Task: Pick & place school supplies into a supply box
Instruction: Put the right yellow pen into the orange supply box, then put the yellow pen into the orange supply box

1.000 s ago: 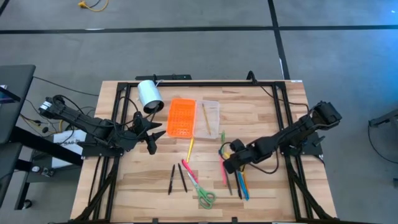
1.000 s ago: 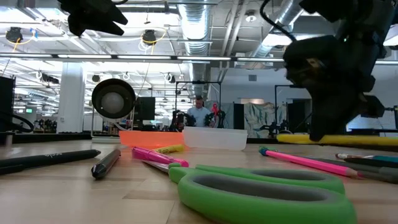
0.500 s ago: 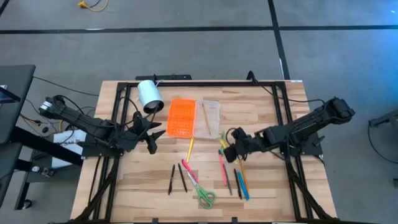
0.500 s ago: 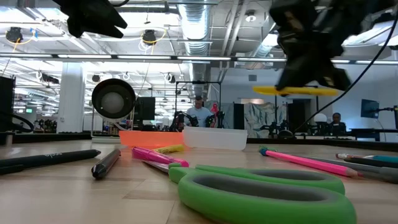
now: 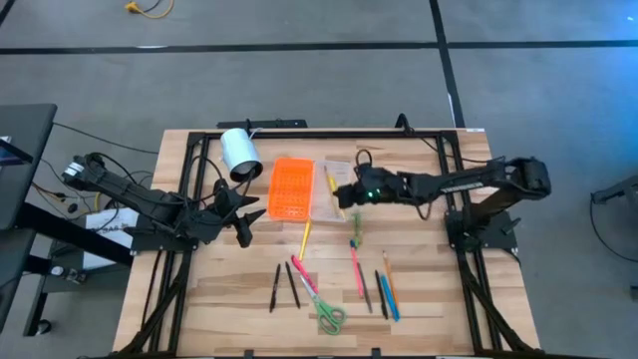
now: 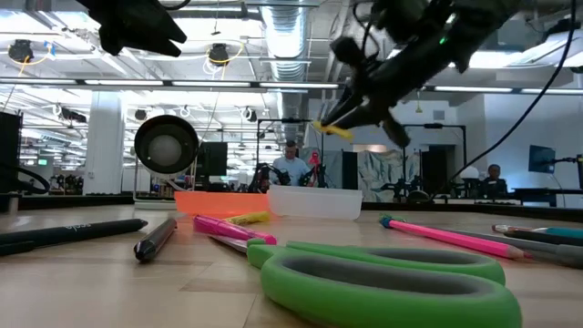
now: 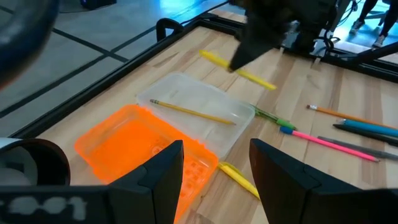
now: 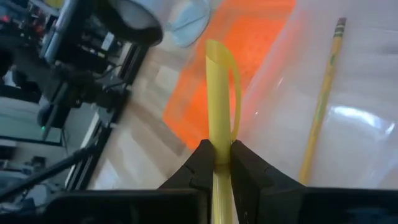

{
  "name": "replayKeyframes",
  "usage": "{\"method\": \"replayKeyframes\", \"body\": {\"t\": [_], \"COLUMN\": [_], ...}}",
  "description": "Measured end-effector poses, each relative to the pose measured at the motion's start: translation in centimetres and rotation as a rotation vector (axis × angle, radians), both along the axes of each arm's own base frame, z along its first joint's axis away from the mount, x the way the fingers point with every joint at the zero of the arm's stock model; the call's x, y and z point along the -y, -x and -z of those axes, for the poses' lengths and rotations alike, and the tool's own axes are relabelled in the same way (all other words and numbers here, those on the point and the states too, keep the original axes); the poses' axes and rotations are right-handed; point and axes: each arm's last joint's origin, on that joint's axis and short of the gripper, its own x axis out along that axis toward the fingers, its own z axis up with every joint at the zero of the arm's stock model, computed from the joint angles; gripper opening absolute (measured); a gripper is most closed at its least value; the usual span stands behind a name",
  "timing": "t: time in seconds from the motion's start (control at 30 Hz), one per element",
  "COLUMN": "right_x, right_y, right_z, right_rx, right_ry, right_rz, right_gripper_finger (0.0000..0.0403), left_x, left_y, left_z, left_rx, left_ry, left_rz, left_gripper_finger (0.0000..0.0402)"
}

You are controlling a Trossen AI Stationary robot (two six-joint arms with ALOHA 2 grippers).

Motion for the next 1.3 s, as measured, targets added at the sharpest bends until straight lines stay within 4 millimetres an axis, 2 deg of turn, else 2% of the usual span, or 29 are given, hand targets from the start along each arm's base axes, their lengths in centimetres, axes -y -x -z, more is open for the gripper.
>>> {"method": "replayKeyframes", "body": {"t": [0.13,0.47,0.63,0.87,1.03,1.3], "right_x": [1.9,4.0,4.9,5.5,4.3,-0.4], "right_y": [-0.8,-2.6,-2.3,-1.8,-1.4,1.1], "right_z": [1.3,2.8,2.6,1.4,-0.5,-3.9], "right_rx": [-0.014,-0.061,-0.073,-0.054,-0.035,-0.129], "right_ry": [-0.034,-0.043,0.003,0.067,0.171,0.414], "right_rz": [0.013,0.04,0.04,0.026,-0.064,-0.309], "right_gripper_finger": [0.0023,0.0047,0.0079,0.0111,0.0111,0.0111], "left_x": [0.0,0.0,0.0,0.0,0.0,0.4], "left_y": [0.0,0.0,0.0,0.0,0.0,-0.6], "left_z": [0.0,0.0,0.0,-0.1,-0.1,0.6], "left_rx": [0.001,0.005,0.016,0.035,0.058,0.053], "left_ry": [-0.001,0.003,0.021,0.054,0.097,0.219], "left_rz": [-0.001,-0.004,-0.012,-0.029,-0.05,-0.044], "left_gripper_finger": [0.0173,0.0173,0.0173,0.0173,0.0173,0.0173]}}
